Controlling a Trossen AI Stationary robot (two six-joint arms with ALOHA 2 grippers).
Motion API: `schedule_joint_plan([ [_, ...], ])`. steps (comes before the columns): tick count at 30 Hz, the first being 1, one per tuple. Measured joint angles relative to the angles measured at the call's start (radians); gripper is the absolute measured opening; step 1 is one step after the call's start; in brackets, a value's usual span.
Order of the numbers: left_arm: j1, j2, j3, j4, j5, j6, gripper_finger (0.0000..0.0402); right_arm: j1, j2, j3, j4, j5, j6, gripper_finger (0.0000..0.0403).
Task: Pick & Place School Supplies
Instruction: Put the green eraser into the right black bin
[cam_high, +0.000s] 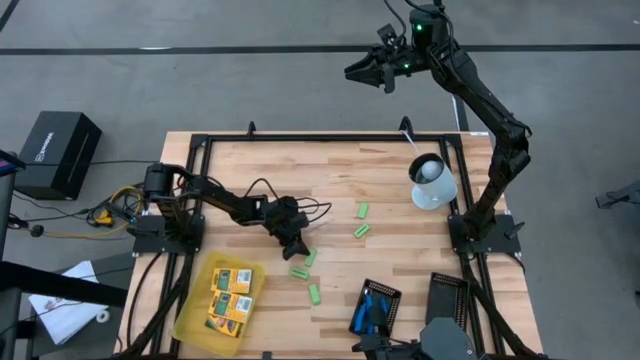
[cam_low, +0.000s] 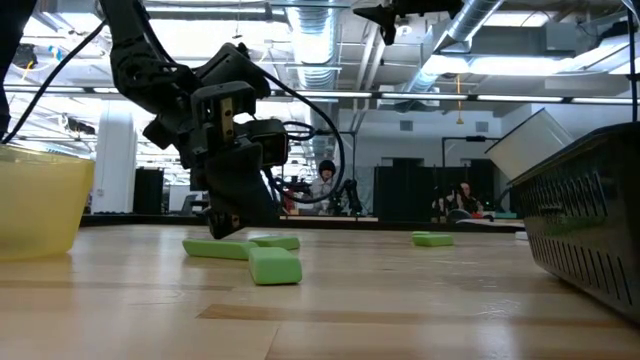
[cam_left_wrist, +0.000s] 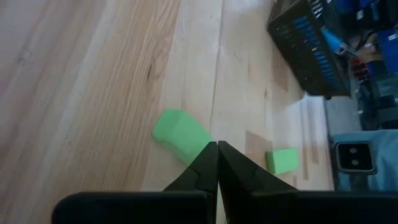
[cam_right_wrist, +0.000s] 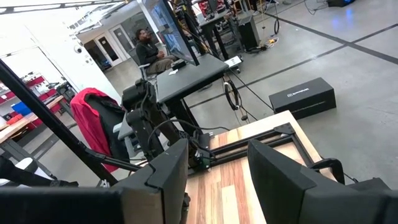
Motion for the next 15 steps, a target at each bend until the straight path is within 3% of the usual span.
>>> schedule_joint_plan([
  [15, 0.000, -0.002, -0.001, -0.064, -0.015, 0.015, 0.0000, 0.000, 0.000, 0.000, 0.000, 0.000, -0.001, 0.0159],
])
